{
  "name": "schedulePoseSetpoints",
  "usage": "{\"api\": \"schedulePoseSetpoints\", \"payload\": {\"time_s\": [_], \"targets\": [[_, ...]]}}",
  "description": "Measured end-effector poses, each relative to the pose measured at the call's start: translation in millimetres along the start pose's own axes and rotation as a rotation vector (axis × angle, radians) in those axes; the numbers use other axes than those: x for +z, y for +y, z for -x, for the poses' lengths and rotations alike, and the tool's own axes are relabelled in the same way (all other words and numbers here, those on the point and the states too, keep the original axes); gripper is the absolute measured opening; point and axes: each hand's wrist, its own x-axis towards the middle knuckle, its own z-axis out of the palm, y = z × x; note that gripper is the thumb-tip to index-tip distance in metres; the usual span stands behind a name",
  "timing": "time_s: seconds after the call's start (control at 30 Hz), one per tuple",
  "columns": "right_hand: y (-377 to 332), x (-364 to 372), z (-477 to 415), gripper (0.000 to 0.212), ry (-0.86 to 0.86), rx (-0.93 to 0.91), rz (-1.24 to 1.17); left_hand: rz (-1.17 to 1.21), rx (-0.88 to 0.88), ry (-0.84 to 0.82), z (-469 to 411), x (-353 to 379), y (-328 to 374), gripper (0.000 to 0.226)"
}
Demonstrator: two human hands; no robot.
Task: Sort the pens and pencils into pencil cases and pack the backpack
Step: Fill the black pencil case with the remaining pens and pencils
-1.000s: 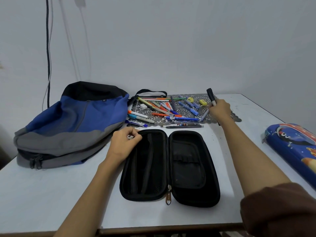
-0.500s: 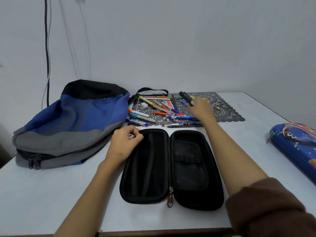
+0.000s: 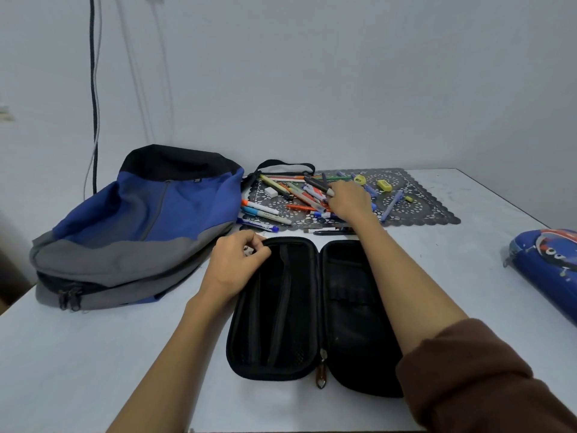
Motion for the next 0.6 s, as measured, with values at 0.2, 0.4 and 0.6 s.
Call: {"api": "schedulePoseSetpoints", "payload": {"time_s": [0.2,0.4,0.6], "targets": [[3,5,-1,0.011,-0.002,-0.022,0.089,-0.029,0.003,0.009,0,0,0,0.015],[7,9,2,0.024,-0.013,0.002,0.163,-0.027,-0.009,0.006,-1,0,2,0.014],[6,7,-2,0.031,-0.092,0.037,0.079,-0.019,-0.007,-0.006,0,0,2,0.014]]}}
